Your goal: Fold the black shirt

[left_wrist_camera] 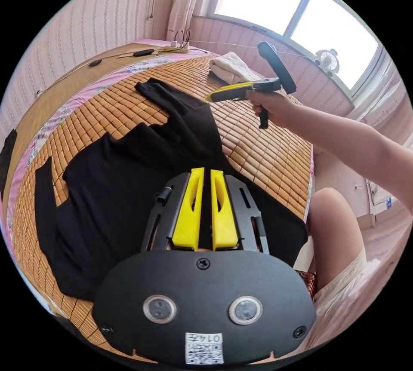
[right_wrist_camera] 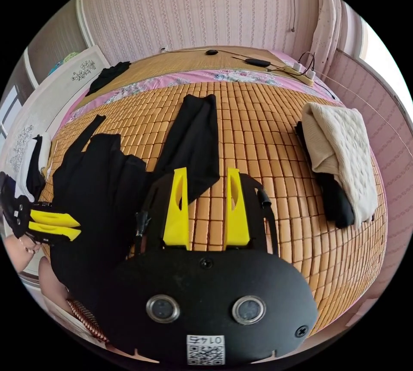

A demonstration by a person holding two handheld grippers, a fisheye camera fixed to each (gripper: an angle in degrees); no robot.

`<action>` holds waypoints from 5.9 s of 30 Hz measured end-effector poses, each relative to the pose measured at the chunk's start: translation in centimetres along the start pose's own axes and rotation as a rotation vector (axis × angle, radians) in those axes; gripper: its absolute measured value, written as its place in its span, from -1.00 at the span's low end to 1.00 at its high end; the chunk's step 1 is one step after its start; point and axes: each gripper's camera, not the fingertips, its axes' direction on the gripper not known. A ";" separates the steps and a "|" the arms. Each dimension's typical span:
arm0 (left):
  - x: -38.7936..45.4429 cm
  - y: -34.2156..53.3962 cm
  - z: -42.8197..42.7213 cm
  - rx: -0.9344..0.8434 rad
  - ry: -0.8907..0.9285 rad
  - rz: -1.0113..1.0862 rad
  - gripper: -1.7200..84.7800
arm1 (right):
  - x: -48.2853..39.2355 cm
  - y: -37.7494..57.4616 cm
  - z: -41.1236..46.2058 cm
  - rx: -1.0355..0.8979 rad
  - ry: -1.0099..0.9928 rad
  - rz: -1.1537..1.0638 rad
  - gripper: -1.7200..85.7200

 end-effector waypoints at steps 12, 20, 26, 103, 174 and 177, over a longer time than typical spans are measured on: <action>-4.1 -0.2 15.6 -0.065 0.011 -0.023 -0.94 | 4.6 3.7 -4.5 0.117 -0.154 -0.036 -0.97; -4.8 1.0 20.8 -0.065 -0.028 -0.001 -0.96 | 6.8 14.9 -19.9 0.265 -0.189 0.072 -0.96; -3.2 1.1 22.5 -0.070 -0.104 0.033 -0.96 | 12.8 17.5 -18.4 0.142 0.088 0.166 -0.87; -3.7 0.7 68.1 -0.172 -0.265 0.042 -0.98 | 32.0 24.4 -24.4 -0.016 0.144 0.485 -0.97; 37.4 4.6 52.7 -0.111 0.157 0.743 -0.98 | 31.7 24.9 -15.9 0.005 -0.072 0.486 -0.97; 38.2 3.4 53.0 -0.160 0.198 0.752 -0.98 | 31.0 24.7 -15.3 0.006 -0.077 0.481 -0.97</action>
